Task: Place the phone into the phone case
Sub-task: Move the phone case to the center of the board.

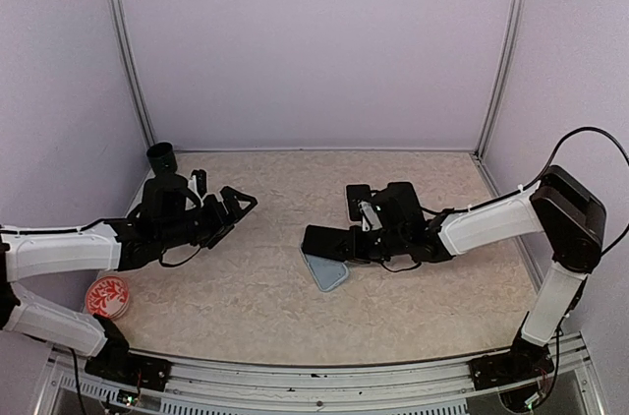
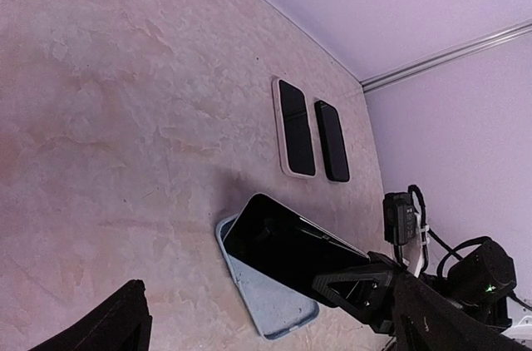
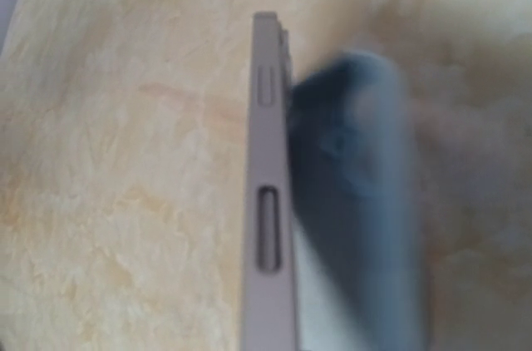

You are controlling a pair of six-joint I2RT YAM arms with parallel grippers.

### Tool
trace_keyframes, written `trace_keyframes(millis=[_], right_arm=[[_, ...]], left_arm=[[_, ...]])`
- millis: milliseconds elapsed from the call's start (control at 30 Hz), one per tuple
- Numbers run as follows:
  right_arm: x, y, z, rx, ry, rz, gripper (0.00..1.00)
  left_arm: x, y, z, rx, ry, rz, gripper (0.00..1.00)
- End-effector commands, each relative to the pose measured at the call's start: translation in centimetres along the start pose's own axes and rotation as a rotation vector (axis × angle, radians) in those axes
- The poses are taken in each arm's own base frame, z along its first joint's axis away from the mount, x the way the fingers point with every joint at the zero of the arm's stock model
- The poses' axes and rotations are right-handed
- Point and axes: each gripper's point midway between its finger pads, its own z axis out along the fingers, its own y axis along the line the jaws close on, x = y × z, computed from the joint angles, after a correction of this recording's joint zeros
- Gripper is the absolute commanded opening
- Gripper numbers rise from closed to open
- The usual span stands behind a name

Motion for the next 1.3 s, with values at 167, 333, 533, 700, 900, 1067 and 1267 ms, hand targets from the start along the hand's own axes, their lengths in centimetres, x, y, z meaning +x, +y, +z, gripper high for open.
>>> trace_keyframes(millis=[167, 333, 533, 700, 900, 1067, 1267], right_arm=[[4.4, 4.5, 1.0, -0.172, 0.185, -0.081, 0.0], [3.6, 5.0, 0.1, -0.173, 0.139, -0.103, 0.0], [3.6, 7.1, -0.7, -0.265, 0.164, -0.173, 0.0], [4.7, 8.5, -1.4, -0.358, 0.224, -0.234, 0.0], [4.9, 9.6, -3.0, -0.408, 0.234, -0.281, 0.0], [3.1, 8.2, -4.7, -0.332, 0.161, -0.241, 0.0], [1.6, 7.1, -6.1, -0.289, 0.071, -0.092, 0.0]], left_arm=[[0.2, 0.1, 0.5, 0.049, -0.026, 0.071, 0.99], [0.4, 0.3, 0.7, 0.052, -0.013, 0.071, 0.99], [0.7, 1.1, 1.2, 0.01, 0.001, 0.078, 0.99], [0.9, 2.7, 1.6, -0.042, 0.021, 0.069, 0.99], [1.8, 3.9, 2.4, -0.075, 0.062, 0.064, 0.97], [2.8, 5.1, 3.3, -0.127, 0.111, 0.094, 0.89], [4.3, 7.0, 4.5, -0.214, 0.161, 0.151, 0.72]])
